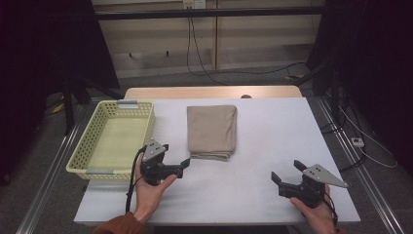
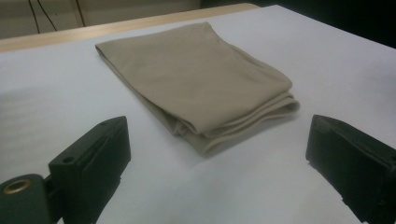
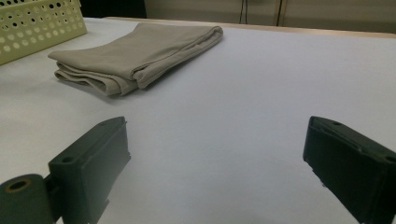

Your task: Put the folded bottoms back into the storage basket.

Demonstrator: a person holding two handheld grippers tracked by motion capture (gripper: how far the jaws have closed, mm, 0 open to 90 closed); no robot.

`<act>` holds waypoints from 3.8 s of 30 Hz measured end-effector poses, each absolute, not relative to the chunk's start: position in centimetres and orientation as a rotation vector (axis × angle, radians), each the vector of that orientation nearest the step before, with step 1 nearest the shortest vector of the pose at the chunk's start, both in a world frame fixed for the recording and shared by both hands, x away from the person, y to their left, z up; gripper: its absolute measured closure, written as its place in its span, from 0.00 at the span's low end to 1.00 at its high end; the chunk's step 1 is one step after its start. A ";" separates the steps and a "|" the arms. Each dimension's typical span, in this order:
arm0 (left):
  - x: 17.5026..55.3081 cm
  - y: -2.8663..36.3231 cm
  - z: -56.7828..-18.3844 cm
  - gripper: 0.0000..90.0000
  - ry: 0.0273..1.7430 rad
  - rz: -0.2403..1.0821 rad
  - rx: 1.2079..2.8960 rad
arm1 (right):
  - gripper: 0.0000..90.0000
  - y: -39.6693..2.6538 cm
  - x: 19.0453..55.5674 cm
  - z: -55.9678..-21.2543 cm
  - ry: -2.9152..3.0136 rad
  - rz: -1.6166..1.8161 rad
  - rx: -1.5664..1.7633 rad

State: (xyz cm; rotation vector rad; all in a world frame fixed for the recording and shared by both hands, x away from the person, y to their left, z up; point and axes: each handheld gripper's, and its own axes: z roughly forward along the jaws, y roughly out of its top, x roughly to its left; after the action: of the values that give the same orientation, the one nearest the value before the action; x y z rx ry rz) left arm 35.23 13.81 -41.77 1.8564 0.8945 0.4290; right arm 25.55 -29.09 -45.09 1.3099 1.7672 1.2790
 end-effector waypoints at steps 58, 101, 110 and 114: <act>46.9 8.2 -40.7 0.08 1.053 0.290 1.953 | 0.06 -29.0 25.4 -44.9 1.781 1.279 1.311; 52.6 7.3 -45.5 0.21 1.336 0.258 2.035 | 0.07 -28.9 25.5 -45.1 1.812 1.283 1.314; 51.8 7.7 -45.4 0.50 1.350 0.143 1.987 | 0.07 -28.8 25.5 -45.1 1.828 1.282 1.316; 51.8 7.5 -45.3 0.59 1.351 0.119 1.994 | 0.07 -28.6 25.5 -45.1 1.837 1.281 1.308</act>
State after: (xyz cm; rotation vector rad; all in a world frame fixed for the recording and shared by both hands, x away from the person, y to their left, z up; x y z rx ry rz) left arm 51.83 7.52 -45.32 1.9938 1.3508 0.1187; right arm 25.49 -28.64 -45.14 1.3082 1.8374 1.2809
